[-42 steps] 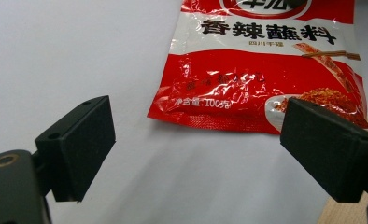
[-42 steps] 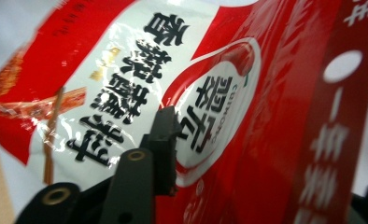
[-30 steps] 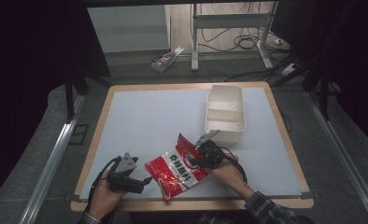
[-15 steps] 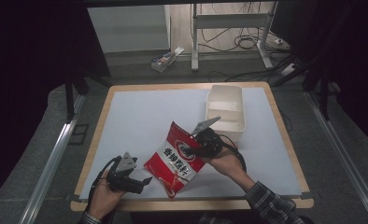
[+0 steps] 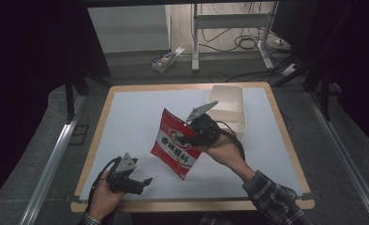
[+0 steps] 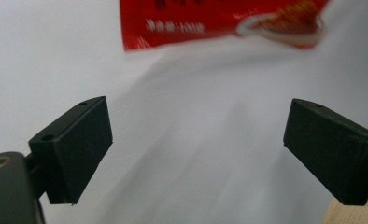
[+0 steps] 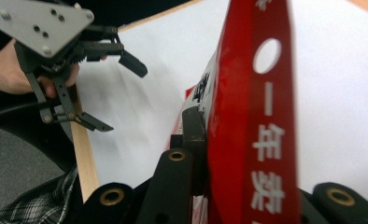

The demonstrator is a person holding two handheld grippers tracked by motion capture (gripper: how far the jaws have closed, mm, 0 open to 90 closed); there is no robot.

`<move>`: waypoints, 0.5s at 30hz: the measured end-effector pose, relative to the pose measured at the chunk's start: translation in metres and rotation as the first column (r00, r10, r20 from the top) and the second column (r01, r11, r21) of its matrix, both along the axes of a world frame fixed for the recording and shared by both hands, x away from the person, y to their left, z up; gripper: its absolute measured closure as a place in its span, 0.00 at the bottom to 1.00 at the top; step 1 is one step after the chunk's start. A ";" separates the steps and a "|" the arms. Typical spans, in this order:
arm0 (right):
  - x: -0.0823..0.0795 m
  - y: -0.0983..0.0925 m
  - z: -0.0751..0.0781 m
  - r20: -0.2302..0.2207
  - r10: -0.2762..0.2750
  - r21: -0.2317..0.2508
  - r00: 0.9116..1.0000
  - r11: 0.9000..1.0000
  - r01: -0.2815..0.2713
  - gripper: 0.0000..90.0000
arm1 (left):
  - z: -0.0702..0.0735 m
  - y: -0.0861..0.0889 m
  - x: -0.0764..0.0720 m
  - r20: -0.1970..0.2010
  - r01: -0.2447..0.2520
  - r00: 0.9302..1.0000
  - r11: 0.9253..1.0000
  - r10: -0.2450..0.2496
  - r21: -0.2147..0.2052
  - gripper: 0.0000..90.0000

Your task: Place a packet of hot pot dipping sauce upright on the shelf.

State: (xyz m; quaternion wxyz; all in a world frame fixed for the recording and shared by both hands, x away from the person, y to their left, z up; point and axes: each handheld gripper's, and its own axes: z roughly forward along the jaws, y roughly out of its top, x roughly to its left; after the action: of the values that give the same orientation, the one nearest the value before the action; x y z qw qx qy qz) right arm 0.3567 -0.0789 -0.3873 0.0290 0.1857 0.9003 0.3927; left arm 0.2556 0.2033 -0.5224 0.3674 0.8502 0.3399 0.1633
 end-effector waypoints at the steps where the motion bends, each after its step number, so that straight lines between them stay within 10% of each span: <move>1: 0.000 0.000 0.000 0.000 0.000 0.000 1.000 1.000 0.000 0.98 | 0.000 0.000 0.000 0.000 0.000 1.000 1.000 0.000 0.000 0.09; 15: 0.018 -0.011 0.023 0.083 -0.063 0.026 0.995 0.998 0.061 0.98 | -0.001 -0.001 0.000 -0.012 0.010 1.000 1.000 -0.010 0.001 0.09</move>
State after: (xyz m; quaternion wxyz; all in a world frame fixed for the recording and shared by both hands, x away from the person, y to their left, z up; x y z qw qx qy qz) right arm 0.3746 -0.0903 -0.3648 0.0767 0.1972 0.8874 0.4095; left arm 0.2559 0.2027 -0.5230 0.3657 0.8531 0.3378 0.1563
